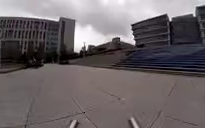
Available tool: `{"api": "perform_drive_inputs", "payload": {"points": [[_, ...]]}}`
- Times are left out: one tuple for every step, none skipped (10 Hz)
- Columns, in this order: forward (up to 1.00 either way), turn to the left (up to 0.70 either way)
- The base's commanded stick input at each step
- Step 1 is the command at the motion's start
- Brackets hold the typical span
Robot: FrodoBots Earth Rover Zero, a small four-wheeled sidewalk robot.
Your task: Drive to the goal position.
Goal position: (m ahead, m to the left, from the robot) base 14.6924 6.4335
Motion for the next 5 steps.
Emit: {"api": "perform_drive_inputs", "payload": {"points": [[1.0, 0.4], [1.0, 0.4], [1.0, 0.18], [1.0, 0.0], [1.0, 0.0]]}}
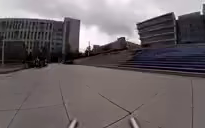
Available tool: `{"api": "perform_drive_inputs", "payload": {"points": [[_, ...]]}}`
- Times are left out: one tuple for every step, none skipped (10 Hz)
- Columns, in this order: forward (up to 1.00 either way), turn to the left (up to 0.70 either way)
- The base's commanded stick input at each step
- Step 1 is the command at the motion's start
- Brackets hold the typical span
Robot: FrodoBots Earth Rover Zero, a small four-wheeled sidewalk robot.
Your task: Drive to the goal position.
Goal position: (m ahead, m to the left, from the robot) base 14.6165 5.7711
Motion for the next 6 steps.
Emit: {"api": "perform_drive_inputs", "payload": {"points": [[1.0, 0.0], [1.0, 0.0], [1.0, 0.0], [1.0, 0.0], [1.0, 0.0], [1.0, 0.0]]}}
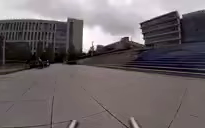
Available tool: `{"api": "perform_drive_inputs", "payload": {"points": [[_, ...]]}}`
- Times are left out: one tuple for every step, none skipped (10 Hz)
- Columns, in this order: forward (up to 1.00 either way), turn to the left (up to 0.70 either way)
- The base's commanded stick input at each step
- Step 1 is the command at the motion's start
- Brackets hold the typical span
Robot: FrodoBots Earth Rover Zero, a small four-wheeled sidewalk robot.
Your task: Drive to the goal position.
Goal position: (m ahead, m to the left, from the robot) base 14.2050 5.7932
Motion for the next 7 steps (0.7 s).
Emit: {"api": "perform_drive_inputs", "payload": {"points": [[1.0, 0.0], [1.0, 0.0], [1.0, 0.02], [1.0, 0.14], [1.0, 0.4], [1.0, 0.4], [1.0, 0.4]]}}
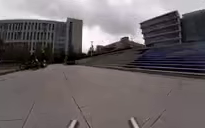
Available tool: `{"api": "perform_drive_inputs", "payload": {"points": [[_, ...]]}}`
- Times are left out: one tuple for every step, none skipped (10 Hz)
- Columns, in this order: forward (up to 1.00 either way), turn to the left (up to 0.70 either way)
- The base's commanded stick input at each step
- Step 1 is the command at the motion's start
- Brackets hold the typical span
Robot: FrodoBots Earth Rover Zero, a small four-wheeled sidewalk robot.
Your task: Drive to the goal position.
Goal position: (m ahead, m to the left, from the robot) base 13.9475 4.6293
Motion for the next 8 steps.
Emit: {"api": "perform_drive_inputs", "payload": {"points": [[1.0, 0.4], [1.0, 0.4], [1.0, 0.4], [1.0, 0.37], [1.0, 0.15], [1.0, 0.0], [1.0, 0.0], [1.0, 0.0]]}}
